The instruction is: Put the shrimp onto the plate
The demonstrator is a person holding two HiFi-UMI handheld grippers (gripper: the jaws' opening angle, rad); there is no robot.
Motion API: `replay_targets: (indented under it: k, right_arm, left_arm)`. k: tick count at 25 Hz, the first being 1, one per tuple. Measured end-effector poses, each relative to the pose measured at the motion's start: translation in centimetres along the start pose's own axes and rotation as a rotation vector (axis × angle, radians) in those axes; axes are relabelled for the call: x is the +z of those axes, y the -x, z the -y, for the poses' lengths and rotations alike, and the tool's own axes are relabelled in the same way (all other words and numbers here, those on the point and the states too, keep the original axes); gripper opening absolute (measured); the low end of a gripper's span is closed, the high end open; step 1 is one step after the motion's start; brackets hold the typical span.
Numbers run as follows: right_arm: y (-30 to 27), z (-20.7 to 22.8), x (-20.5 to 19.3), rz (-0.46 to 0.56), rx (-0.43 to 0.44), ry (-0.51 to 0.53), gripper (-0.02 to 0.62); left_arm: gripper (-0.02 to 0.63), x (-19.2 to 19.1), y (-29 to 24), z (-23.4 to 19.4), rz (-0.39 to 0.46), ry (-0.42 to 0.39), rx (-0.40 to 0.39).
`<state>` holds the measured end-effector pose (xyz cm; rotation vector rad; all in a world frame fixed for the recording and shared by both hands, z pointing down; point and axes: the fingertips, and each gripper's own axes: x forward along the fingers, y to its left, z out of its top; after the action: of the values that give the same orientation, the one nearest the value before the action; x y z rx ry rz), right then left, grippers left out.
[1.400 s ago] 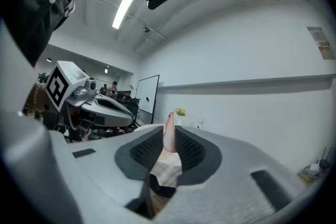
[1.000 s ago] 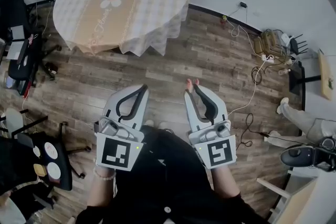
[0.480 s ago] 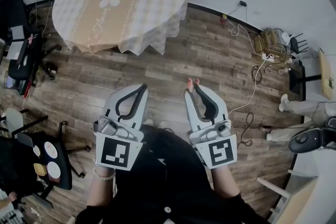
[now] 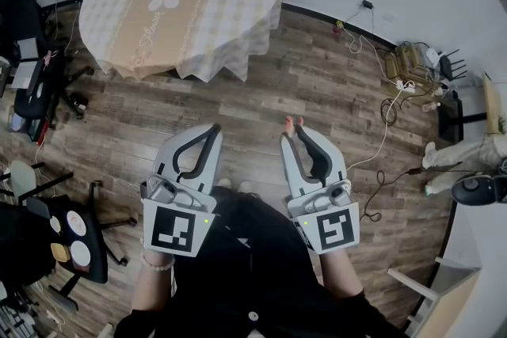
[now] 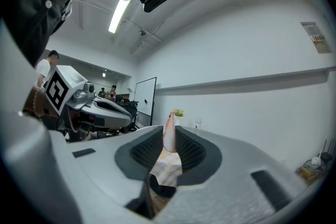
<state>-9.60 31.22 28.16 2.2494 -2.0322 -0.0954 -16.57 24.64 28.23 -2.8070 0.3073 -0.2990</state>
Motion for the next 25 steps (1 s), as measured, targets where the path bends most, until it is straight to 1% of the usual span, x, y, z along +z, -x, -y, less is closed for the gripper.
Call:
replay_targets:
  k: [8, 16, 20, 25]
  right_arm:
    - [1.3, 0.6, -0.3, 0.009, 0.019, -0.012, 0.052]
    - [2.6, 0.5, -0.1, 0.035, 0.060, -0.013, 0.052]
    - [3.1, 0.9, -0.4, 0.039, 0.061, -0.024, 0.052]
    - [3.2, 1.3, -0.8, 0.026, 0.055, -0.025, 0.052]
  left_arm:
    - [0.000, 0.4, 0.2, 1.3, -0.015, -0.012, 0.025]
    - [0.000, 1.0, 1.0, 2.7, -0.021, -0.019, 0.065]
    - [0.000, 1.1, 0.9, 3.3, -0.022, -0.023, 0.069]
    - [0.000, 1.2, 0.1, 3.4, -0.014, -0.019, 0.055]
